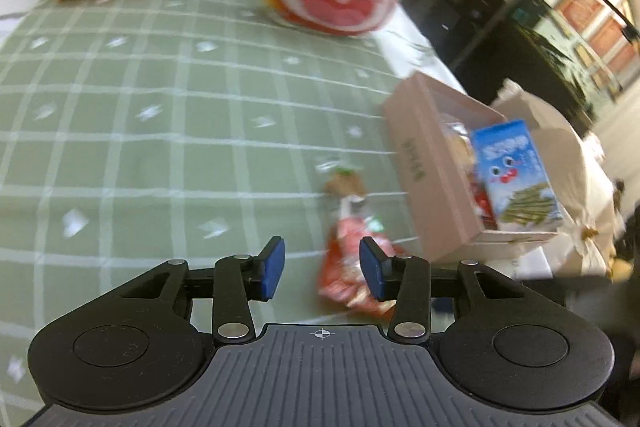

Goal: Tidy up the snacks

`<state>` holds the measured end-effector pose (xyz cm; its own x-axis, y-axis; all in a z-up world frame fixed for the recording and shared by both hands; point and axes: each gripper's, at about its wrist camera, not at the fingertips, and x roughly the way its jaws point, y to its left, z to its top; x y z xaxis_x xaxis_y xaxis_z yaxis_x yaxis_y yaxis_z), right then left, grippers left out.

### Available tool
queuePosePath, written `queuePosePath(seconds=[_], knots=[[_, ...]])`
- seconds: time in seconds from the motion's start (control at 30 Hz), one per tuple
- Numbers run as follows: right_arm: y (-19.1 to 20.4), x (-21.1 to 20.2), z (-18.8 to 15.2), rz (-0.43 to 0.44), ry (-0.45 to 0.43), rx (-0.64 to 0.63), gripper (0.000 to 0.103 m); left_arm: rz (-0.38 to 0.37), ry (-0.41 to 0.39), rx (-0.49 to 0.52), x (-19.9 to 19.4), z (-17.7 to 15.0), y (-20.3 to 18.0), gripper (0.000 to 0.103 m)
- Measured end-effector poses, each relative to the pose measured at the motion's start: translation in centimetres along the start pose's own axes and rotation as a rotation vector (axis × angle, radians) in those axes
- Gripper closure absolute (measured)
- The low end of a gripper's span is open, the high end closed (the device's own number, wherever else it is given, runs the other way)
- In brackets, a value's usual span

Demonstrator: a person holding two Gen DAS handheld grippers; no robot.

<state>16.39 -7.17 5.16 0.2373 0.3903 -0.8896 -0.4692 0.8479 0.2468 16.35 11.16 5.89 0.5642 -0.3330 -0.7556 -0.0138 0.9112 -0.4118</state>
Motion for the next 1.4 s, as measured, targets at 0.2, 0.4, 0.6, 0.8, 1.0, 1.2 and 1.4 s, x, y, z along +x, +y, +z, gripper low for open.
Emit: queuePosePath(seconds=[0.2, 0.4, 0.6, 0.8, 1.0, 1.2, 1.4], knots=[[-2.6, -1.0, -3.8, -0.136, -0.034, 0.103, 0.046, 0.101, 0.045, 0.165, 5.6, 2.0, -3.5, 0.057], [-4.7, -3.1, -3.9, -0.277, -0.122, 0.051, 0.043, 0.111, 0.041, 0.194, 7.0, 1.7, -4.5, 0.07], [-8.6, -2.2, -0.9, -0.226, -0.142, 0.001, 0.042, 0.107, 0.061, 0.058, 3.6, -0.5, -2.5, 0.074], [-6.7, -0.2, -0.4, -0.027, -0.19, -0.011, 0.04, 0.245, 0.077, 0.009, -1.2, -4.0, -1.1, 0.082], [-0.5, 2.0, 1.1, 0.064, -0.204, -0.061, 0.028, 0.261, 0.116, -0.01, -3.1, -6.6, 1.0, 0.083], [1.9, 4.2, 1.0, -0.112, -0.178, -0.042, 0.038, 0.196, 0.125, 0.104, -3.0, -7.2, 0.4, 0.081], [0.5, 1.6, -3.5, -0.221, -0.178, 0.079, 0.04, 0.085, 0.056, 0.137, -4.4, -6.2, 1.5, 0.08]])
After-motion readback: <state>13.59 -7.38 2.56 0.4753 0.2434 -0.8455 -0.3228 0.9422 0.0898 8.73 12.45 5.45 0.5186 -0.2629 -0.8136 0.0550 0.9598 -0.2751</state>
